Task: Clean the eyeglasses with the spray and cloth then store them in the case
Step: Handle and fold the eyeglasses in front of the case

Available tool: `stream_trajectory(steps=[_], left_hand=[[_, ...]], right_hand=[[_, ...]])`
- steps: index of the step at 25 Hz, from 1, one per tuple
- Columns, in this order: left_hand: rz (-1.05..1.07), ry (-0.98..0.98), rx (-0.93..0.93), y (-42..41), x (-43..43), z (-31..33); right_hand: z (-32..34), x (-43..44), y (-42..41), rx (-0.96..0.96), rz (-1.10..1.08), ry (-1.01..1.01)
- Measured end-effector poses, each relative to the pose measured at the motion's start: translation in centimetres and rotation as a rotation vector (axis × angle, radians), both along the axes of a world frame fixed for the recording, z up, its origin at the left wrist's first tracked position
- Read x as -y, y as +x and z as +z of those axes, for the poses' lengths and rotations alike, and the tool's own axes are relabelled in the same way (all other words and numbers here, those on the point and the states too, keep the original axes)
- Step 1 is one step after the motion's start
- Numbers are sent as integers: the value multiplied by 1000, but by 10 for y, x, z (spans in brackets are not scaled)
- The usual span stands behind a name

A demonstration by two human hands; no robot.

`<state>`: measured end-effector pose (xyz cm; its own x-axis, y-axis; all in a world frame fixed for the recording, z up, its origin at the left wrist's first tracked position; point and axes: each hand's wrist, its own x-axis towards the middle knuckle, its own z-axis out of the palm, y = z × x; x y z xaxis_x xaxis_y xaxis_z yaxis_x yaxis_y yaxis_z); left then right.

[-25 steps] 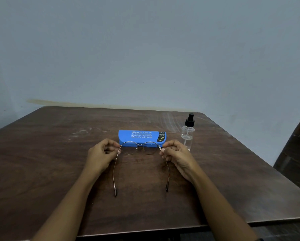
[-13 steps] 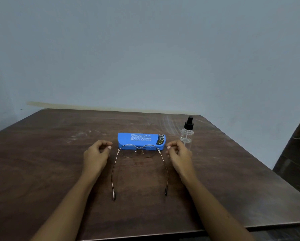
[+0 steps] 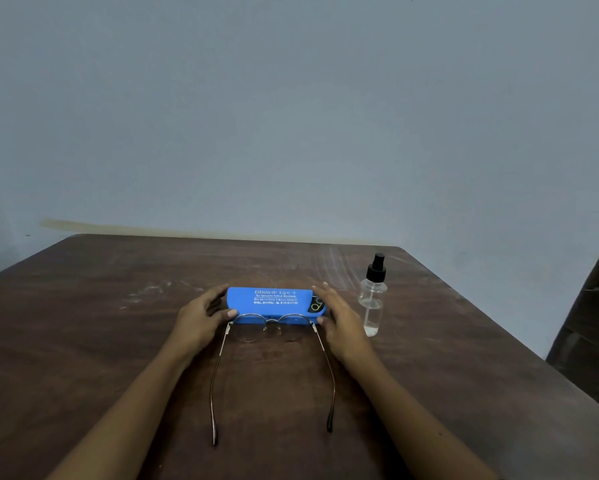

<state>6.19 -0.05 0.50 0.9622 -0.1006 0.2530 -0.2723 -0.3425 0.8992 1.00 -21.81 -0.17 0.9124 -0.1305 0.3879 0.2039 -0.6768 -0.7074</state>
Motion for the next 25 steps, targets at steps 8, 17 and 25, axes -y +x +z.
stream_trajectory(steps=[8, 17, 25], left_hand=[[-36, -65, -25, 22, 3, -4], [-73, -28, -24, 38, -1, -4], [-74, 0, -9, 39, 2, -2]], right_hand=[[-6, 10, 29, 1, 73, 178], [-8, 11, 57, 40, 38, 34], [3, 1, 72, 179, 180, -106]])
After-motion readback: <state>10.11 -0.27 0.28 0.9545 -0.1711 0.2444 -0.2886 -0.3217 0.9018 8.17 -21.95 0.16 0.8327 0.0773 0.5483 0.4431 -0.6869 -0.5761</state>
